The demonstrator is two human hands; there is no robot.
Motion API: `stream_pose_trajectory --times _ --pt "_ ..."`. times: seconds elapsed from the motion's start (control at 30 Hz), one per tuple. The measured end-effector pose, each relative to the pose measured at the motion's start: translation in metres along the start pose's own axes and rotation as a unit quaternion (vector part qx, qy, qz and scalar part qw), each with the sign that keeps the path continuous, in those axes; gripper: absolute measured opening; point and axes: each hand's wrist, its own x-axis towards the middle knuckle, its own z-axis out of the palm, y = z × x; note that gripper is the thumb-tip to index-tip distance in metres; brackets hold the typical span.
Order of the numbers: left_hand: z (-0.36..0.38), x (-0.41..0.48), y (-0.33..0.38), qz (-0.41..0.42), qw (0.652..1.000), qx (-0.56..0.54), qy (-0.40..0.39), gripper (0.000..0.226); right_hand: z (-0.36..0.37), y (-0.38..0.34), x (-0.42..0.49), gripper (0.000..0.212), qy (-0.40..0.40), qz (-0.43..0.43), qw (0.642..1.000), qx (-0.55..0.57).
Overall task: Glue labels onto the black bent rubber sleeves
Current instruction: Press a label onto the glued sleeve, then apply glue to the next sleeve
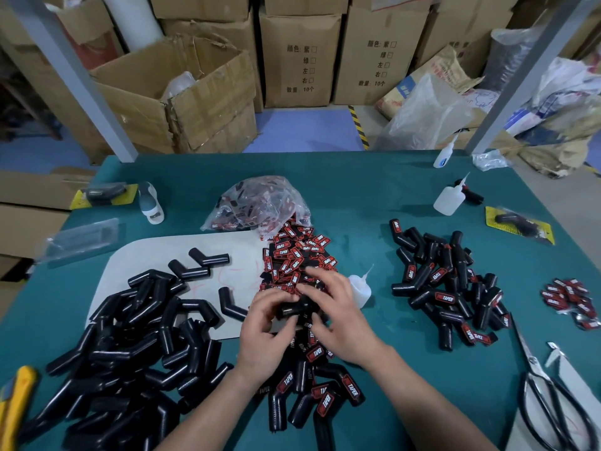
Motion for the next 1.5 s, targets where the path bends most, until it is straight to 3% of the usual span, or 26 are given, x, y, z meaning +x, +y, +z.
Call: stream_pose_trajectory --times 0.07,0.17,0.3,0.43,0.53,0.63,0.7,0.77,0.83,0.97,1.07,1.17,1.27,1.4,1.5 --pt "0.000 0.002 0.003 -0.060 0.994 -0.088 0.024 0.058 0.005 0.004 -0.002 0.049 -0.010 -0.012 1.000 0.018" --pt "0.003 0.004 0.003 -0.136 0.965 -0.221 0.025 0.065 0.010 0.007 -0.006 0.035 0.037 -0.012 0.999 0.033" --pt "0.009 0.001 0.002 -0.233 0.936 -0.262 -0.012 0.066 0.017 0.006 -0.007 0.028 0.100 -0.053 0.994 0.000" --pt "0.003 0.008 0.002 -0.229 0.912 -0.339 0.006 0.055 0.014 0.003 -0.007 0.037 0.117 -0.109 0.985 -0.069" --pt "-0.003 0.012 0.003 -0.225 0.899 -0.376 0.007 0.043 0.003 0.001 -0.011 0.036 0.285 -0.085 0.952 -0.075" --pt "-0.003 0.012 0.003 -0.238 0.911 -0.337 0.017 0.043 -0.003 0.008 -0.011 0.039 0.408 0.071 0.910 -0.002" --pt "-0.002 0.010 0.002 -0.253 0.906 -0.338 0.030 0.044 -0.004 0.014 -0.010 0.044 0.381 0.222 0.896 0.052" --pt "-0.001 0.010 0.002 -0.263 0.902 -0.340 0.044 0.042 -0.002 0.020 -0.011 0.046 0.300 0.357 0.877 0.117" --pt "0.000 0.010 0.003 -0.263 0.917 -0.296 0.042 0.034 0.002 0.024 -0.013 0.039 0.217 0.418 0.873 0.127" --pt "0.005 0.009 0.006 -0.248 0.934 -0.258 0.013 0.023 0.005 0.028 -0.015 0.035 0.182 0.337 0.922 0.054" --pt "0.002 0.009 0.005 -0.244 0.942 -0.229 0.004 0.019 0.005 0.026 -0.013 0.024 0.160 0.313 0.935 0.052" --pt "0.002 0.007 0.002 -0.227 0.958 -0.172 -0.016 0.041 0.006 0.022 -0.014 0.055 0.147 0.334 0.927 0.085" --pt "0.003 0.006 -0.002 -0.231 0.963 -0.135 -0.037 0.029 0.010 0.020 -0.018 0.069 0.160 0.339 0.923 0.089" --pt "0.003 0.001 -0.001 -0.201 0.978 -0.036 -0.053 0.032 0.006 0.021 -0.022 0.044 0.188 0.303 0.930 0.093" --pt "0.007 -0.003 0.001 -0.173 0.985 -0.025 -0.008 0.045 0.004 0.019 -0.028 0.031 0.194 0.221 0.949 0.112"
